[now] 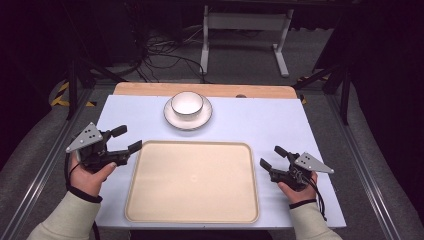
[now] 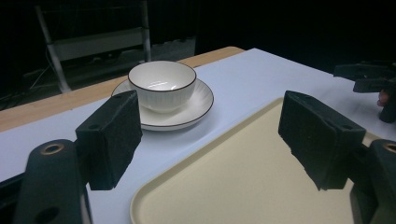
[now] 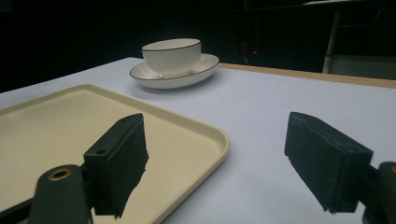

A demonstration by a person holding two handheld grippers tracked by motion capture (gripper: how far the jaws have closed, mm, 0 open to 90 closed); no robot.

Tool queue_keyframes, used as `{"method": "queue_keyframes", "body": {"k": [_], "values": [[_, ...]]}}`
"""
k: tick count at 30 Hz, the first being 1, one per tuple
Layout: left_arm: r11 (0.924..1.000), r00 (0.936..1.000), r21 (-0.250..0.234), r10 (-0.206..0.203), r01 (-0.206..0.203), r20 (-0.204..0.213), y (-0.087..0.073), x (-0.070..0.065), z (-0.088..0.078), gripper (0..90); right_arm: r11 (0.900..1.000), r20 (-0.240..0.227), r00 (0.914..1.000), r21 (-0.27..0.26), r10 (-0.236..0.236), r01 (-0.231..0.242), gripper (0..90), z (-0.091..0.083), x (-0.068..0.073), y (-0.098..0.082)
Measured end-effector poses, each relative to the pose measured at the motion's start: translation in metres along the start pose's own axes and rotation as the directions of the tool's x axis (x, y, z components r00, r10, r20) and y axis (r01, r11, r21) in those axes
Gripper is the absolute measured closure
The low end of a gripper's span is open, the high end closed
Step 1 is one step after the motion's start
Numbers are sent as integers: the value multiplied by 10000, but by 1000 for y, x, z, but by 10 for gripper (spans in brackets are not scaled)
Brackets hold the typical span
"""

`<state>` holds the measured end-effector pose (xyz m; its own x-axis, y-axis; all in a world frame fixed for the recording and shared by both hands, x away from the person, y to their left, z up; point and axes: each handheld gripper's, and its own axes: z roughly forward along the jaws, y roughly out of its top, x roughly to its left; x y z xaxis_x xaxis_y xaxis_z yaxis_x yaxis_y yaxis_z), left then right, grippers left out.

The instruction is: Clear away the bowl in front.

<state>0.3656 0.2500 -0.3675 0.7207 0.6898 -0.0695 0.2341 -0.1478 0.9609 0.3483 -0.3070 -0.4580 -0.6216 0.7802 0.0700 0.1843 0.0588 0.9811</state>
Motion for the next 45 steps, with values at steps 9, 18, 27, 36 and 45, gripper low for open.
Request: {"method": "queue_keyframes", "body": {"k": [9,18,27,36,45], "values": [[9996,9996,-19,286,-286,33,18,3,10,222,10000,2,10000,-3,11,-11,215,0,0,0],[9914,9956,916,922,-932,146,36,10,36,227,10000,0,10000,10,2,-2,213,0,0,0],[9479,9724,2172,2249,-2331,621,58,7,67,260,10000,59,10000,-66,37,-37,208,0,0,0],[8616,9282,3462,3545,-3711,1126,76,6,100,276,10000,91,9999,-60,77,-76,204,0,0,0],[8097,9005,3959,4074,-4331,1518,89,12,136,275,10000,98,9999,-37,92,-92,204,0,-1,0]]}}
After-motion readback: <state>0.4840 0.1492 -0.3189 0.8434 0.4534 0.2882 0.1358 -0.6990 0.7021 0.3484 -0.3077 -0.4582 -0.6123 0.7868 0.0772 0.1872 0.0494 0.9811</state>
